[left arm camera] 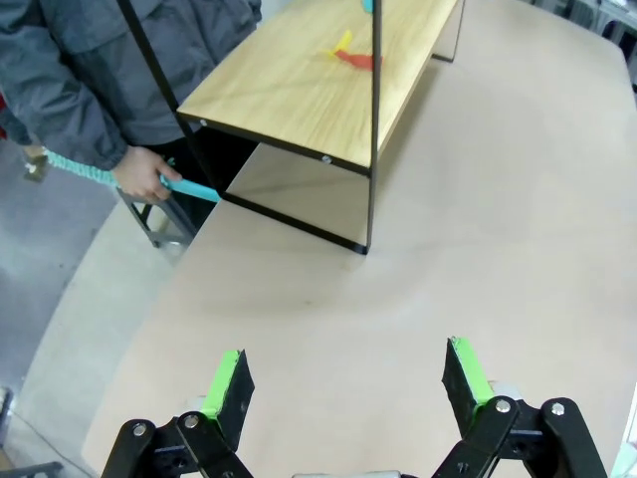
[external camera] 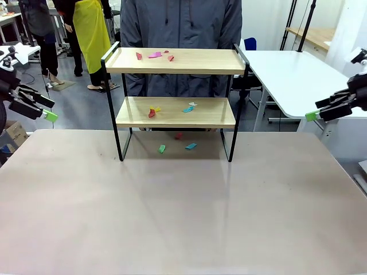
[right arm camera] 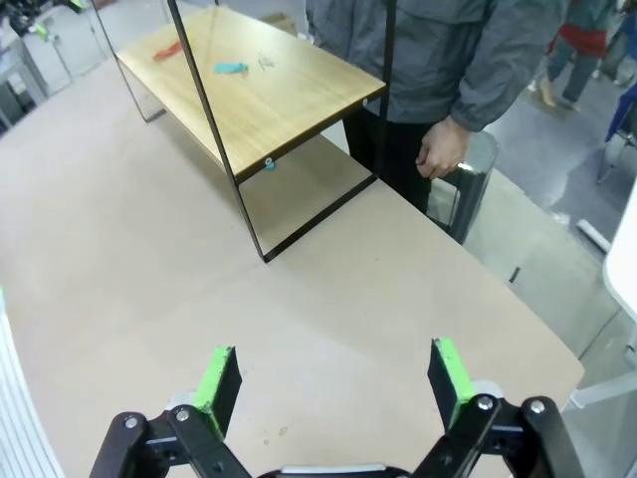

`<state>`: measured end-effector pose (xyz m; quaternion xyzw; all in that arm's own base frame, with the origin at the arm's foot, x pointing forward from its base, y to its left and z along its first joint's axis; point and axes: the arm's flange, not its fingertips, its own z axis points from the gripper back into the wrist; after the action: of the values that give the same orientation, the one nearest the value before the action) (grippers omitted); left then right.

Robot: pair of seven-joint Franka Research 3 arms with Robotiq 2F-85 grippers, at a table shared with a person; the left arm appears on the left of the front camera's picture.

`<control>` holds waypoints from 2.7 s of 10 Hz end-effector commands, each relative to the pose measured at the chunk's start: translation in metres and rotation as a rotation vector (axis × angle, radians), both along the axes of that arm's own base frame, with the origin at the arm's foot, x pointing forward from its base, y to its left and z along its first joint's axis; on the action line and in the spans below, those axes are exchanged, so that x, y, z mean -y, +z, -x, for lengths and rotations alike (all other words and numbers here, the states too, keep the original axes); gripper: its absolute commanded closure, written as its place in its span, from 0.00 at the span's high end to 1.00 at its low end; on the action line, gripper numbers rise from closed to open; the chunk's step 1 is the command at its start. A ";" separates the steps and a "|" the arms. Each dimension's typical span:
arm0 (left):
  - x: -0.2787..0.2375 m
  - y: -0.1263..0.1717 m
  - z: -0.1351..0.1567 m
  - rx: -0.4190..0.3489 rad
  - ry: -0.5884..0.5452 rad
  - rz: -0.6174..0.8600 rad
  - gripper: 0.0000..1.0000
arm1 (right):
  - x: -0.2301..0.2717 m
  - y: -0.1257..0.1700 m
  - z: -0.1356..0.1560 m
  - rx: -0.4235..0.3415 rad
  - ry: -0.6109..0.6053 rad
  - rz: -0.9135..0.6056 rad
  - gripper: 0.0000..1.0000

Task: Clean the shelf.
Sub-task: Pick up the Duster handed by the human.

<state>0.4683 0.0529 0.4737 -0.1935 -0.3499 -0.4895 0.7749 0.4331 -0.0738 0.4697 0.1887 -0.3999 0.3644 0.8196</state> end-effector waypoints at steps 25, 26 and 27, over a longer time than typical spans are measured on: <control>-0.131 -0.069 -0.101 0.164 -0.353 0.614 1.00 | 0.131 -0.085 -0.103 0.216 0.149 -0.410 1.00; -0.133 -0.067 -0.101 0.162 -0.366 0.626 1.00 | 0.131 -0.085 -0.103 0.216 0.149 -0.410 1.00; -0.131 -0.064 -0.097 0.155 -0.393 0.641 1.00 | 0.131 -0.085 -0.103 0.216 0.149 -0.410 1.00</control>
<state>0.5648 0.1847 0.4055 -0.4419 -0.4910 -0.5053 0.5552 0.5352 -0.2064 0.3830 0.3406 -0.5356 0.3517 0.6881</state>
